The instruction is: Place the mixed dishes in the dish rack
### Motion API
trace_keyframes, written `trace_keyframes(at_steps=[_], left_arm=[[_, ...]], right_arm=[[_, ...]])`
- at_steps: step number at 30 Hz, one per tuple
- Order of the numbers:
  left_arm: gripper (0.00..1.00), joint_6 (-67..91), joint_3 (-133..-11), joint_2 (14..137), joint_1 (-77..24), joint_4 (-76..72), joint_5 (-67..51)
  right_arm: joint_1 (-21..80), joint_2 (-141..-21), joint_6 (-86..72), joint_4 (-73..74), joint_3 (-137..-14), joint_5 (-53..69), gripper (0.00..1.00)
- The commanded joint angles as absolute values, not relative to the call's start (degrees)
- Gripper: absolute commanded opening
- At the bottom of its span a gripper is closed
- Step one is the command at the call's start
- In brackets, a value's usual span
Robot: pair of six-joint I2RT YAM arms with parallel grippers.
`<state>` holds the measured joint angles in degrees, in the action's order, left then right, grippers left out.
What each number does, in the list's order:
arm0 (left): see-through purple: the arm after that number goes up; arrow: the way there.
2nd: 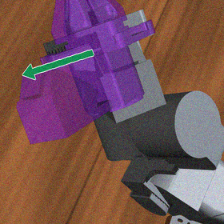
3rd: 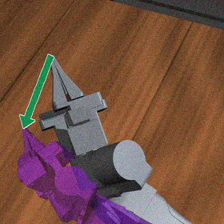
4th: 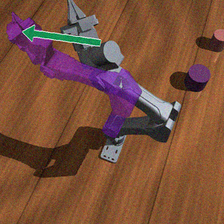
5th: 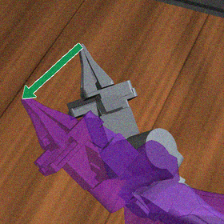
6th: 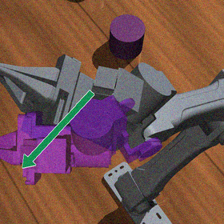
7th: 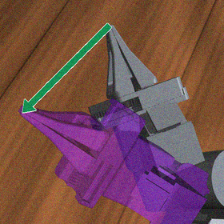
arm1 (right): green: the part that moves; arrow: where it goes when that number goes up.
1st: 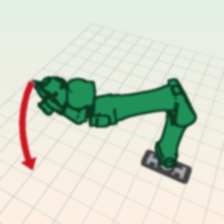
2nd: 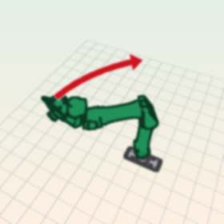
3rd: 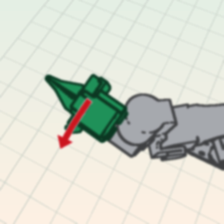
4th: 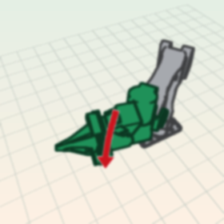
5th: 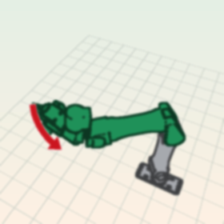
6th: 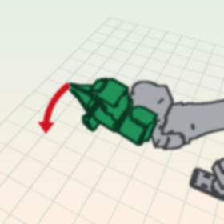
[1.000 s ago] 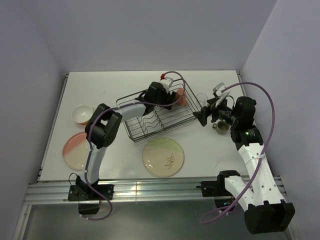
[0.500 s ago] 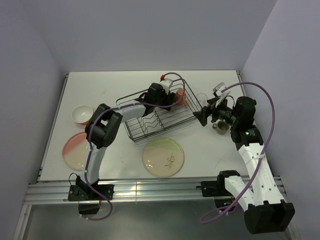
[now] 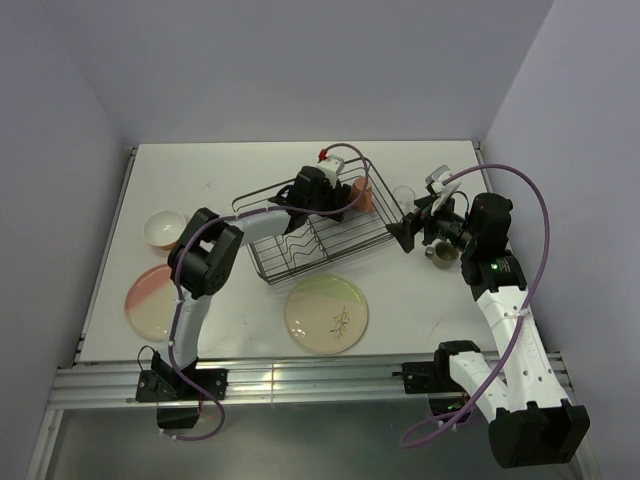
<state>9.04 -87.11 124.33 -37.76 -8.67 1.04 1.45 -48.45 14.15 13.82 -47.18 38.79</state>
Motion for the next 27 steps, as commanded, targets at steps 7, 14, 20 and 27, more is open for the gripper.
trace_keyframes(at_steps=[7,14,20,27], left_arm=[[0.94,15.55,-89.65,121.2,-36.57,-7.91,-3.34],[0.91,19.68,-90.88,122.6,-34.63,-7.03,-5.18],[0.88,21.62,-93.6,124.45,-34.28,-5.63,-6.24],[0.84,23.9,-97.29,127.17,-33.93,-3.43,-7.21]], right_arm=[[0.97,-47.55,14.59,13.62,-46.85,39.11,0.99],[0.97,-47.55,14.77,13.71,-46.67,39.2,0.99],[0.97,-47.64,14.85,13.71,-46.58,39.2,0.99],[0.97,-47.55,15.03,13.71,-46.49,39.11,0.99]])
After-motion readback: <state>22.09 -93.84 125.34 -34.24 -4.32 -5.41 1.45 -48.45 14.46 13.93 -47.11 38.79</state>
